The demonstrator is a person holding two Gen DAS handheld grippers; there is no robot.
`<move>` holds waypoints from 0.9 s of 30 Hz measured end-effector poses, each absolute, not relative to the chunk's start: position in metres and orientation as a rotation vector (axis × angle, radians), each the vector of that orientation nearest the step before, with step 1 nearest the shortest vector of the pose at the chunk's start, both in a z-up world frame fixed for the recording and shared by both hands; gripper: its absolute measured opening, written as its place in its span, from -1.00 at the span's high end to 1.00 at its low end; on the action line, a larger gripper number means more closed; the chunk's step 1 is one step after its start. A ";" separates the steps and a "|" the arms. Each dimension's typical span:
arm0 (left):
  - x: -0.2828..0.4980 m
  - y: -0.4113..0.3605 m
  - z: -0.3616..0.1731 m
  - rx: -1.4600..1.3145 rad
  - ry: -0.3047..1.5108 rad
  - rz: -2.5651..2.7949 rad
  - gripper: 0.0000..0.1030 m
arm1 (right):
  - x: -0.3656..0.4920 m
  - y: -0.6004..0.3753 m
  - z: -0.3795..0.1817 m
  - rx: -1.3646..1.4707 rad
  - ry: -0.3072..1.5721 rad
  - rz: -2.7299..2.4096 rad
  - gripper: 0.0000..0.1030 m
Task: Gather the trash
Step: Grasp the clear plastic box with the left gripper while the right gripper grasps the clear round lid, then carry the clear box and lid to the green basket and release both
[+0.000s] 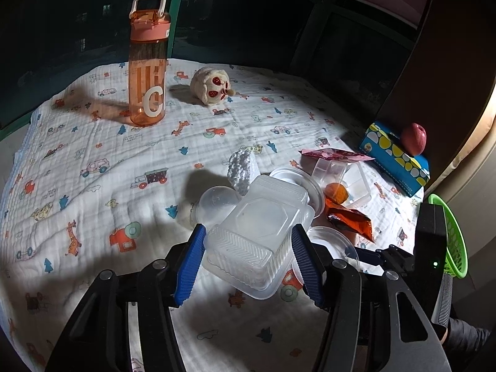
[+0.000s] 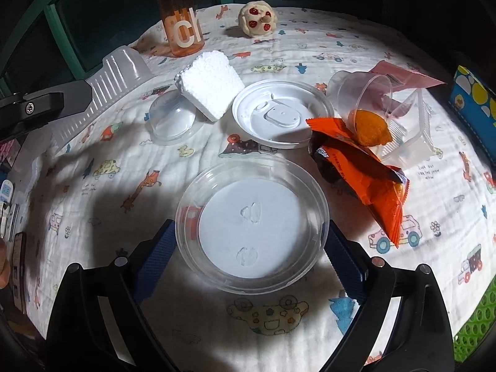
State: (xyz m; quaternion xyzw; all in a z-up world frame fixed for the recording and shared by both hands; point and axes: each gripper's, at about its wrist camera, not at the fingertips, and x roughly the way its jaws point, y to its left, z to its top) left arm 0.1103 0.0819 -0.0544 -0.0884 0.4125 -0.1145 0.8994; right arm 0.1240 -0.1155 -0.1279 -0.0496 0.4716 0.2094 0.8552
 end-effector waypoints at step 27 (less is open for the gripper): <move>0.118 -0.076 -0.013 -0.091 0.821 -0.500 -0.07 | 0.075 -0.304 -0.039 0.074 0.827 0.168 -0.77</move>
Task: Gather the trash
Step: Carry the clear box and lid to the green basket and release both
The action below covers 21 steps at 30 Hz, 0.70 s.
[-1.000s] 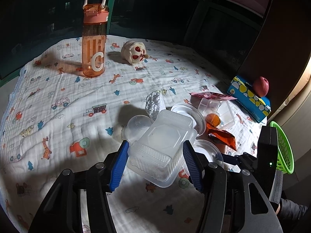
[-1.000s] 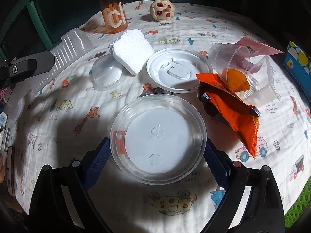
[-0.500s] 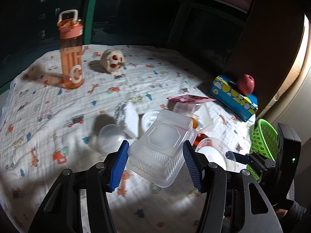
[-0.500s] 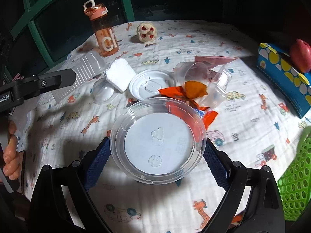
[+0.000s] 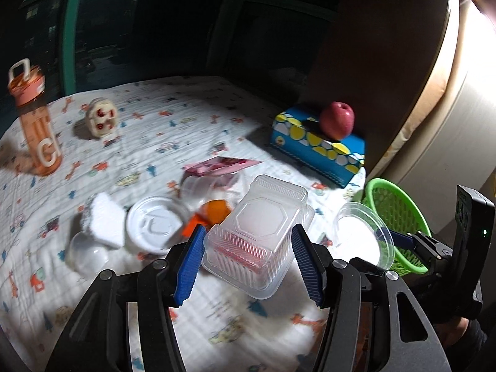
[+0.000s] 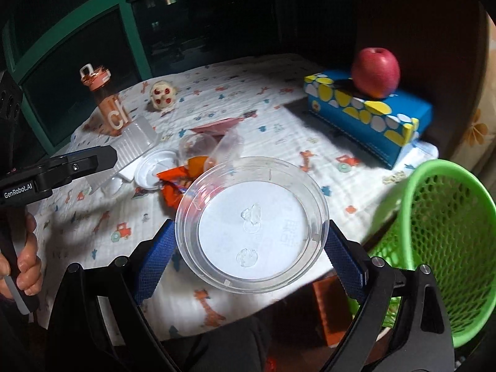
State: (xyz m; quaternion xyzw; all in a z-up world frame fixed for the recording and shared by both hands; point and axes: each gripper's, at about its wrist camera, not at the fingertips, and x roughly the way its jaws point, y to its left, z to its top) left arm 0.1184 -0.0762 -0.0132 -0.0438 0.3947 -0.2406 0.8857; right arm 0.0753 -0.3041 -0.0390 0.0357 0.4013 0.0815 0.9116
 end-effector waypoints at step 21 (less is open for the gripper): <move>0.126 -0.240 0.003 0.049 0.839 -0.744 -0.07 | 0.036 -0.487 -0.054 0.207 0.850 -0.219 -0.80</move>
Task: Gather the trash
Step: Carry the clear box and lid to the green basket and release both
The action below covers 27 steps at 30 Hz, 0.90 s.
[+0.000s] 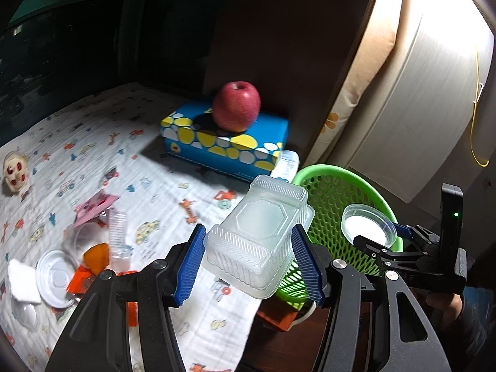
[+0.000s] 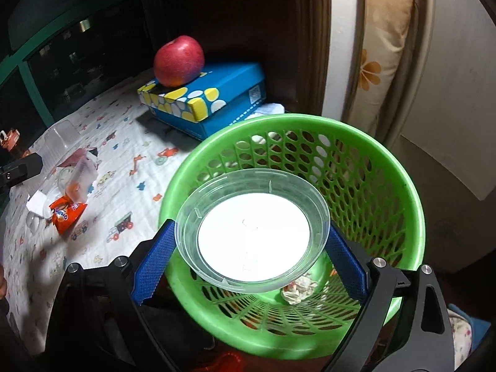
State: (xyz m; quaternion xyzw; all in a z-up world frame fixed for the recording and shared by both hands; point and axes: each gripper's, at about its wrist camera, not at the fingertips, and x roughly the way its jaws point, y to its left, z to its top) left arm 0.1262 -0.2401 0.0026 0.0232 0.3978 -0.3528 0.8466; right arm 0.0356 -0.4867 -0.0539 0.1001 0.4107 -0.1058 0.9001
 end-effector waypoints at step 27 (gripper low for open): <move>0.094 -0.388 -0.040 0.212 0.958 -0.935 -0.07 | -0.035 -0.544 -0.037 0.291 0.761 -0.323 -0.81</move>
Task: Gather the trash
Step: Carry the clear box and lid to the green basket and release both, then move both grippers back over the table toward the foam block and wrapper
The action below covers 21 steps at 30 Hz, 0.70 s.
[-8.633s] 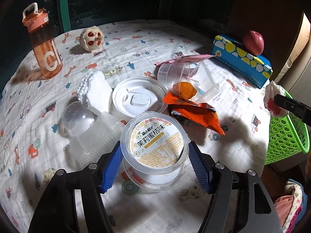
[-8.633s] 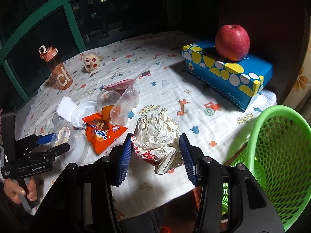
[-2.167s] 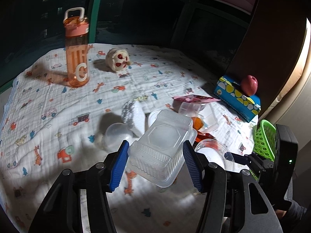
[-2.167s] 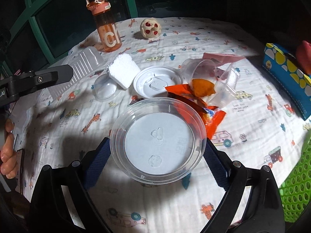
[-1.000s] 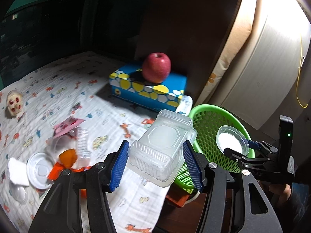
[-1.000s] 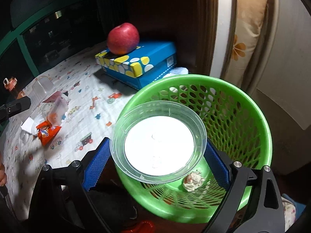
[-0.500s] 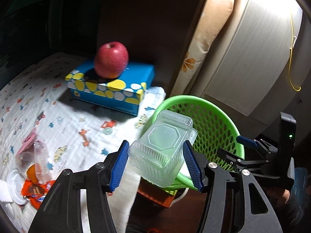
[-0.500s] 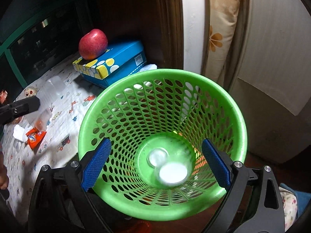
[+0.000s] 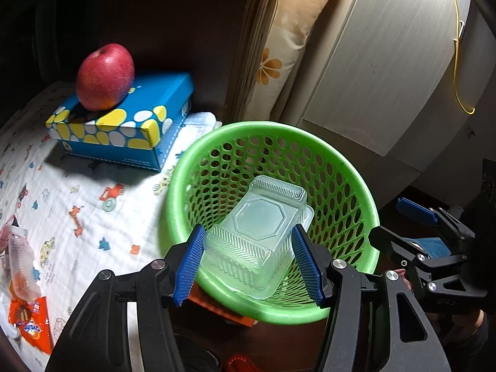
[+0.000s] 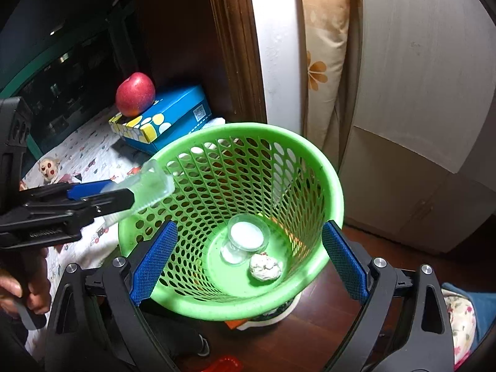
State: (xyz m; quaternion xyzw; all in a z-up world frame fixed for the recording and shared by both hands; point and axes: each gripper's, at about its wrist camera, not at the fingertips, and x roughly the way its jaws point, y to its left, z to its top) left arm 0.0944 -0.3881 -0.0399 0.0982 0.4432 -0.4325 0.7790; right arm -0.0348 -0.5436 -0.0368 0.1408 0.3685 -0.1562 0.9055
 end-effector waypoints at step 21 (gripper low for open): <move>0.108 -0.298 -0.027 0.166 0.904 -0.758 -0.35 | -0.011 -0.501 -0.025 0.261 0.746 -0.208 -0.81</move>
